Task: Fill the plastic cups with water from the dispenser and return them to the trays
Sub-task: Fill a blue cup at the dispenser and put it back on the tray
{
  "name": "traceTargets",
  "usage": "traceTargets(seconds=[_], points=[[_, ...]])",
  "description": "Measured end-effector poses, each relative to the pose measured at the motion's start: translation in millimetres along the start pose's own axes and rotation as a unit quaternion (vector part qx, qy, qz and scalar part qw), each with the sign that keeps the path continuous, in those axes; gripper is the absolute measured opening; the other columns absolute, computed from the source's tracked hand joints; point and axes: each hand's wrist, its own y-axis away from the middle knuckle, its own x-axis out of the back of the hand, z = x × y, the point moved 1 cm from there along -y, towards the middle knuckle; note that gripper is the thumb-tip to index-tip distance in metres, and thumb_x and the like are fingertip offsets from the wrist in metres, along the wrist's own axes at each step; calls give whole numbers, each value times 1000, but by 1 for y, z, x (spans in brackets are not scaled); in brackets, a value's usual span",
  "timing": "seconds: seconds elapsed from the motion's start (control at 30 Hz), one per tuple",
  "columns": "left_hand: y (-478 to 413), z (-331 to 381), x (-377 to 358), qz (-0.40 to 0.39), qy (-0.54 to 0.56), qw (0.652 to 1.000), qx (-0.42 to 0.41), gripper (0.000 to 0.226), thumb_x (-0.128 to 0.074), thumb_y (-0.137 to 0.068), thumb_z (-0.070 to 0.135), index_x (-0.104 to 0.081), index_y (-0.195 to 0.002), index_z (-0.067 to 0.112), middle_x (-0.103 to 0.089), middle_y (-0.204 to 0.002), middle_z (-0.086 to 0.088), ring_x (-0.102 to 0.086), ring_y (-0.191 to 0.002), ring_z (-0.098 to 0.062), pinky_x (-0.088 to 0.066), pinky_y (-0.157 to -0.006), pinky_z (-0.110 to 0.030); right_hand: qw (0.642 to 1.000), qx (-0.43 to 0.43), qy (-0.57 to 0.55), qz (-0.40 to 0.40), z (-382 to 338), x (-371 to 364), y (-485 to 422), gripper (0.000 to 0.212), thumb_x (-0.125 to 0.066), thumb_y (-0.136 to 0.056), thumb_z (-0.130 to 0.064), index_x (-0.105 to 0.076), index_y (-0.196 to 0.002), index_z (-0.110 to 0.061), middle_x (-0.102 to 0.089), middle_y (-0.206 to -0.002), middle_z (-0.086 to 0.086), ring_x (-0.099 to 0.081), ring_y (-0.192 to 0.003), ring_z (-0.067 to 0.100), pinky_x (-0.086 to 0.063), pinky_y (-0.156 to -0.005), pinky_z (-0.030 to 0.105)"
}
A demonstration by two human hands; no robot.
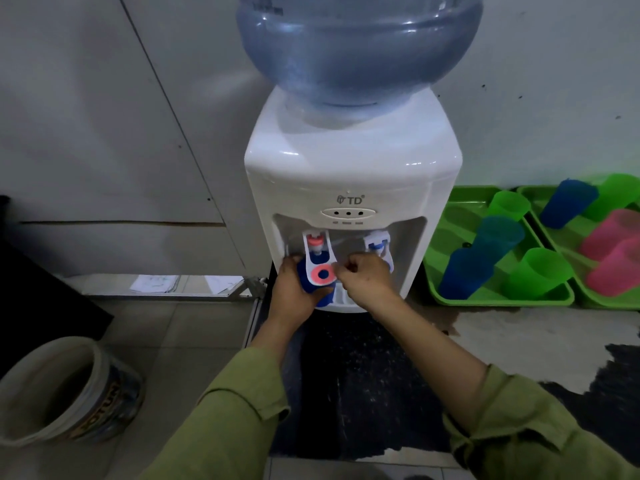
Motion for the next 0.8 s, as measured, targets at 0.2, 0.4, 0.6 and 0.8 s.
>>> traceTargets(seconds=[0.2, 0.4, 0.6, 0.8], points=[[-2, -2, 1, 10, -47, 999, 1, 63, -86, -58, 12, -50, -109, 12, -57, -100, 7, -54, -88, -7, -38, -62, 2, 999, 7, 46, 13, 9, -19, -12, 28, -53, -91, -29, -56, -70, -12, -62, -77, 10, -51, -70, 19, -31, -60, 26], [-2, -1, 2, 3, -64, 998, -1, 65, -87, -57, 17, -50, -110, 12, -57, -101, 8, -54, -88, -5, -39, -64, -5, 998, 10, 38, 50, 16, -23, -12, 26, -54, -90, -37, -64, -87, -13, -68, -84, 8, -60, -73, 21, -43, -65, 27], [10, 0, 0, 10, -24, 999, -21, 60, -85, -55, 6, -47, -97, 25, -53, -91, 22, -56, -80, 14, -37, -64, 4, 996, 49, -6, 71, 33, -14, 13, 10, -54, -89, -28, -52, -81, -23, -60, -67, -3, -61, -60, 18, -46, -59, 25], [31, -9, 3, -3, -33, 999, -2, 77, -84, -61, 12, -42, -126, 10, -47, -124, -6, -50, -112, -15, -45, -93, -28, 994, 56, 55, 81, 47, 8, 23, 10, -54, -88, -28, -57, -86, -18, -64, -69, 2, -64, -65, 20, -48, -63, 27]])
